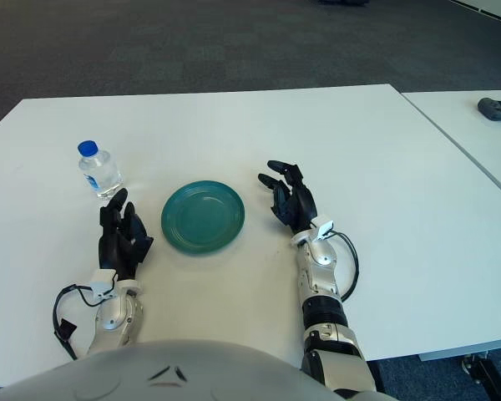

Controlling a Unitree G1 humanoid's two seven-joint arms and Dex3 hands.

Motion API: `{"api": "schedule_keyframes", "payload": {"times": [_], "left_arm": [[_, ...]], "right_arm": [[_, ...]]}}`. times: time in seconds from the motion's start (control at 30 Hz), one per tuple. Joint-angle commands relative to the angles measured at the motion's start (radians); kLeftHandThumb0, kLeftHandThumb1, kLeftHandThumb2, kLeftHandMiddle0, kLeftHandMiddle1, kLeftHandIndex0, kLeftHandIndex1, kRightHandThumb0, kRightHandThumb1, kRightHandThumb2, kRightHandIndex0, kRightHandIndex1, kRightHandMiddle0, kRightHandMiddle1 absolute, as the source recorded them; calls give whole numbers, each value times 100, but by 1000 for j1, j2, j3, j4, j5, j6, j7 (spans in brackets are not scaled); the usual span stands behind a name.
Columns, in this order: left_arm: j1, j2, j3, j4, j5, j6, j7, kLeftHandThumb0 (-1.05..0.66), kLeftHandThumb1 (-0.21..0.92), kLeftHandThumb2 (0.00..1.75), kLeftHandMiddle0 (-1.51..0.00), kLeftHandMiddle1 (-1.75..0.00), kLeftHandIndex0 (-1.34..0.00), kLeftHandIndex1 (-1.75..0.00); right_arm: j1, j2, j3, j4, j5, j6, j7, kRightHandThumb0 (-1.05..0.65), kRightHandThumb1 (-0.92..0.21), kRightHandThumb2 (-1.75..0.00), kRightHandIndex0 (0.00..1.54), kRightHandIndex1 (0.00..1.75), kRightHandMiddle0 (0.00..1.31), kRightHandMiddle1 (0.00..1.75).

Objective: Put the bottle into the plate.

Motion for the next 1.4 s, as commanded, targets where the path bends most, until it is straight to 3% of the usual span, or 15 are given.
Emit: {"api": "schedule_keyframes", "payload": {"times": [0.0, 0.83, 1.03, 1.37], "left_arm": [[6, -57, -6, 17, 2, 30, 4, -79, 92, 83, -30, 0, 0, -67], [9, -60, -12, 16, 9, 22, 8, -78, 92, 83, -29, 0, 0, -66], [19, -99, -15, 24, 44, 8, 85, -76, 92, 70, -27, 0, 0, -63], [-15, -163, -28, 84, 185, 52, 371, -88, 92, 48, -20, 0, 0, -42]], "right_arm": [[140, 45, -11, 122, 35, -19, -5, -72, -92, -71, 33, 44, 3, 103], [142, 42, -13, 119, 42, -23, 6, -73, -92, -71, 31, 43, 2, 103], [139, 43, -19, 120, 54, -20, 20, -72, -92, -70, 30, 43, 2, 103], [123, 37, -33, 144, 66, -36, 43, -70, -92, -72, 32, 44, 2, 103]]}}
